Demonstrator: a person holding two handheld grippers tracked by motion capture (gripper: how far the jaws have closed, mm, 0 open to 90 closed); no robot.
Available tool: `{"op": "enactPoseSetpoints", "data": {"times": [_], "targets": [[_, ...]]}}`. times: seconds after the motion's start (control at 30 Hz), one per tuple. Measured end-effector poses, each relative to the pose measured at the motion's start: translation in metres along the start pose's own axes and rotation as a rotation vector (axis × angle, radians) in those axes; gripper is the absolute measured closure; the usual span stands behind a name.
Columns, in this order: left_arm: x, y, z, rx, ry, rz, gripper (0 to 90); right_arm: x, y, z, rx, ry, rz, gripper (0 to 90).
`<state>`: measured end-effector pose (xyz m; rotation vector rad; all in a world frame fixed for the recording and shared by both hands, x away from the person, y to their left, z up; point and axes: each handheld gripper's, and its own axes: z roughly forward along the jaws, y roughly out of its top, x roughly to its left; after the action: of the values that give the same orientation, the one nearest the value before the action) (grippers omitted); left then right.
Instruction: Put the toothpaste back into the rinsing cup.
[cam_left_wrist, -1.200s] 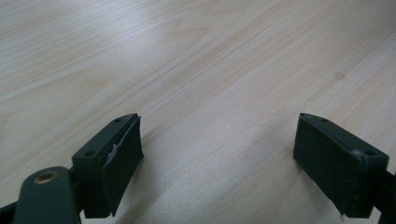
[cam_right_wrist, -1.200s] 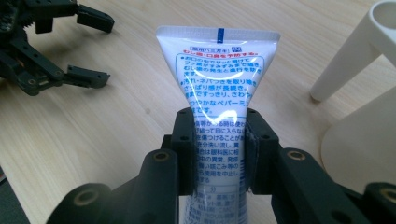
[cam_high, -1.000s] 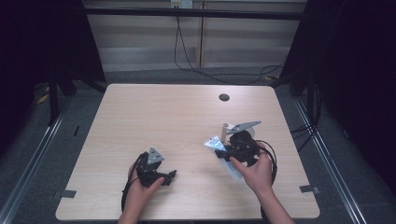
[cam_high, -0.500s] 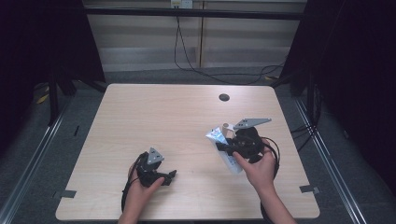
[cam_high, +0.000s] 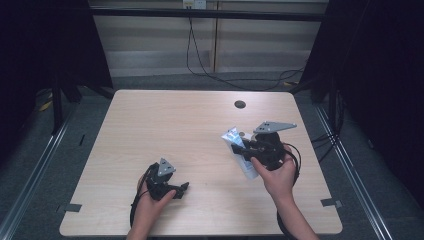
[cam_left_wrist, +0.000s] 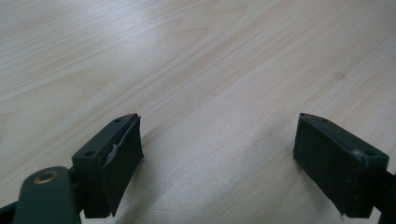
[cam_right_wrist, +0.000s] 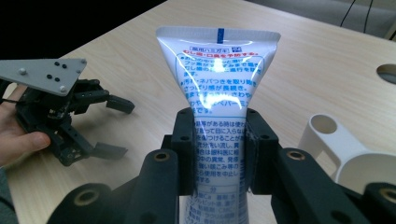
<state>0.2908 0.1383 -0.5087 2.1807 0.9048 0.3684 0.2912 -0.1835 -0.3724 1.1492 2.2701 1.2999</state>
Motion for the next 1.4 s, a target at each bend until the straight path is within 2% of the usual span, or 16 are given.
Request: {"op": "enactPoseSetpoints", "data": {"times": [0.4,0.77,1.4], "targets": [[0.000,0.000,0.000,0.000,0.000,0.000,15.4,-0.009,0.010,-0.005,-0.059,-0.009,0.030,70.1],[0.000,0.000,0.000,0.001,0.000,0.001,15.4,-0.017,0.016,-0.012,-0.135,-0.055,0.022,70.1],[0.000,0.000,0.000,0.001,0.000,0.000,15.4,-0.040,0.018,-0.010,-0.176,-0.103,0.052,69.7]]}}
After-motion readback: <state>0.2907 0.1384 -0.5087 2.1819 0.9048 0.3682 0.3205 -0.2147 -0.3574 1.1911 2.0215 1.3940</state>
